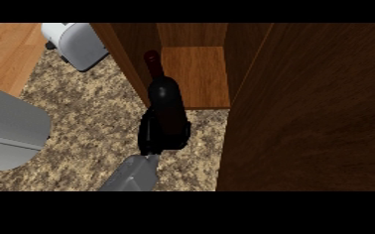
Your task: Pick up the wine, place it into the cabinet and close the cabinet
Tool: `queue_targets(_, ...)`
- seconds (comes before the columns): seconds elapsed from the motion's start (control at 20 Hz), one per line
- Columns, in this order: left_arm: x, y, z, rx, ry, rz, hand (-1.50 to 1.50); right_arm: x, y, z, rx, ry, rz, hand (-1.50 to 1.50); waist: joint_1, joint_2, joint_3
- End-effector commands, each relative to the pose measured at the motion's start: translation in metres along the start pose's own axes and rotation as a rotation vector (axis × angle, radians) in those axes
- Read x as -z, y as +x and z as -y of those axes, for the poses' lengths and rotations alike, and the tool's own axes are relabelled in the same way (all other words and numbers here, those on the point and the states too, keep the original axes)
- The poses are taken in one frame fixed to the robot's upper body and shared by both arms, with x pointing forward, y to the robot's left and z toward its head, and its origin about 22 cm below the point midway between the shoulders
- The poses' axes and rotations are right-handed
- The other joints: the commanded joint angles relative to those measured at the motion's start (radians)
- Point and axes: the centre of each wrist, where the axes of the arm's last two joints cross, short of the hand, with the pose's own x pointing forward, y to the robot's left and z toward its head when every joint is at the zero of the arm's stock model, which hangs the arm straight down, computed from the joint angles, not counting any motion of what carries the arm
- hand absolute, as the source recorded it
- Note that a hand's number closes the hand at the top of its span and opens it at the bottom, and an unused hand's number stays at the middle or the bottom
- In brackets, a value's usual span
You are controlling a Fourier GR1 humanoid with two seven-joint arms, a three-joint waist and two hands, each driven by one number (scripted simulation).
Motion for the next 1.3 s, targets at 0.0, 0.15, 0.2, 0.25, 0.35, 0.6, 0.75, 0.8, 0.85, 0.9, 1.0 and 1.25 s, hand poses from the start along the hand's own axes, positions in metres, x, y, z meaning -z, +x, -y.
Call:
queue_targets(0.0,0.013,0.001,0.012,0.016,-0.014,0.019,1.50,-0.006,0.009,0.005,-0.001,0.008,0.002,-1.50,0.002,-0.001,0.000)
queue_targets(0.15,0.030,-0.002,0.021,0.034,-0.010,0.025,1.50,-0.002,0.005,-0.008,0.032,0.000,0.026,-1.50,-0.012,0.002,-0.001)
queue_targets(0.2,0.031,0.001,0.018,0.017,-0.013,0.020,1.50,0.006,-0.002,0.004,0.021,0.011,0.002,-1.50,-0.001,0.001,0.000)
queue_targets(0.25,0.043,0.004,0.020,0.028,0.003,0.043,1.50,0.020,-0.004,0.012,0.006,0.018,0.019,-1.50,-0.006,0.003,0.000)
queue_targets(0.35,0.047,0.006,0.021,0.022,0.014,0.045,1.50,-0.001,-0.002,0.007,0.026,0.006,0.017,-1.50,-0.006,0.001,0.000)
queue_targets(0.6,0.072,0.019,0.030,0.025,0.055,0.011,1.50,0.008,-0.005,0.007,0.015,0.012,0.015,-1.50,-0.007,0.002,0.000)
queue_targets(0.75,0.084,0.029,0.038,0.005,0.081,0.046,1.50,0.002,-0.003,0.010,0.002,0.015,0.010,-1.50,-0.006,0.001,0.000)
queue_targets(0.8,0.085,0.026,0.033,-0.002,0.051,0.027,1.50,0.008,-0.010,0.010,0.013,0.004,0.013,-1.50,-0.005,0.002,0.000)
queue_targets(0.85,0.083,0.024,0.030,0.021,0.061,0.050,1.50,-0.005,0.011,0.002,0.031,0.018,0.004,-1.50,-0.009,0.001,0.000)
queue_targets(0.9,0.091,0.027,0.029,0.015,0.070,0.064,1.50,0.006,0.008,0.018,0.005,0.013,0.004,-1.50,-0.010,0.003,0.000)
queue_targets(1.0,0.094,0.032,0.041,0.032,0.074,0.070,1.50,0.007,-0.012,0.007,0.008,0.015,0.003,-1.50,-0.011,0.003,0.000)
queue_targets(1.25,0.125,0.053,0.043,0.017,0.079,0.055,1.50,0.001,-0.009,0.019,0.015,0.003,0.020,-1.50,-0.012,0.005,0.000)
